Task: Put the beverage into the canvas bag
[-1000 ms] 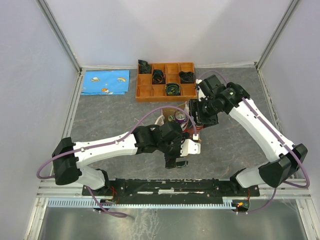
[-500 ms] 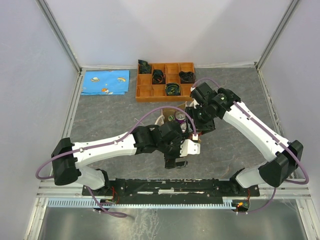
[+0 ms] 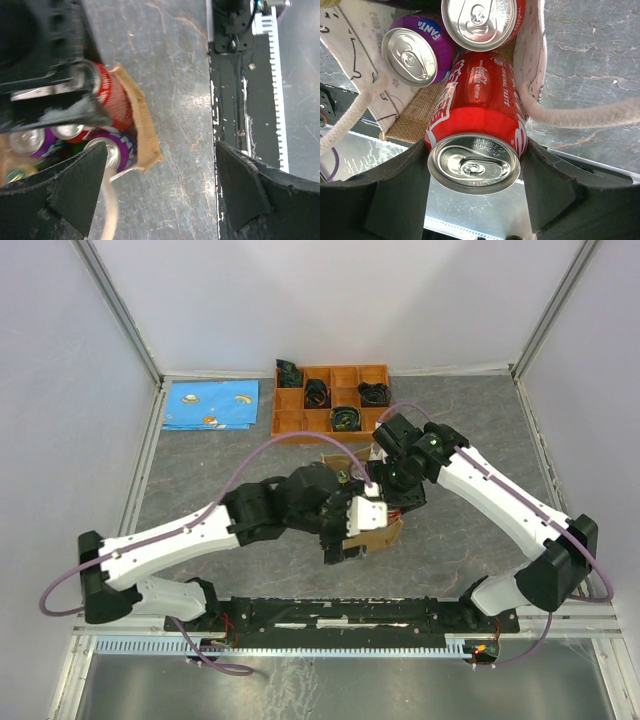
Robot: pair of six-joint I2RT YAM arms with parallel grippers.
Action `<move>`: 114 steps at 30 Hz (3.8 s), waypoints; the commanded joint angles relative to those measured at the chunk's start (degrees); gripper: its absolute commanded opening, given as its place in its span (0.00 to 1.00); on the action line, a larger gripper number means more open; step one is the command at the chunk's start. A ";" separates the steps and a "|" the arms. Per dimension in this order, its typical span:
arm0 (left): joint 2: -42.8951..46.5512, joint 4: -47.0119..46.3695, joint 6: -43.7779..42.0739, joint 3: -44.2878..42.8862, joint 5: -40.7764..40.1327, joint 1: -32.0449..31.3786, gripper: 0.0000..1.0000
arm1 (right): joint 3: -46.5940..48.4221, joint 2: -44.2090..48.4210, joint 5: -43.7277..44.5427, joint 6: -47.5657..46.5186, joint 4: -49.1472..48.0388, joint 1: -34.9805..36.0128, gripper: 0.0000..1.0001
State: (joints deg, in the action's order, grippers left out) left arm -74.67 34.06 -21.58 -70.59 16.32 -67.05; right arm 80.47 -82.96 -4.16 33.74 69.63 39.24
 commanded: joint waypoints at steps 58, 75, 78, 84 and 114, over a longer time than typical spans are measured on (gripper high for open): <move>13.46 -7.99 15.22 7.30 2.42 26.00 0.93 | 3.12 -4.42 9.73 4.76 -13.22 6.35 0.00; 13.42 -8.23 15.20 8.54 3.61 26.01 0.93 | 10.48 -5.87 13.08 4.24 -4.03 7.84 0.00; 13.16 -8.39 15.28 8.60 3.79 26.01 0.93 | 9.18 -5.95 12.51 4.39 -4.99 7.95 0.00; 13.06 -8.68 15.41 8.76 3.97 26.00 0.93 | 4.47 -7.07 10.23 5.04 -9.35 8.13 0.00; 12.62 -8.32 15.09 8.71 4.34 26.00 0.93 | -8.62 -5.62 11.41 5.13 -20.87 8.48 0.19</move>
State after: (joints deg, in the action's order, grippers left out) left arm -62.15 28.16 -5.54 -61.43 19.62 -41.32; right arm 71.77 -90.72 7.18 37.74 54.33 47.27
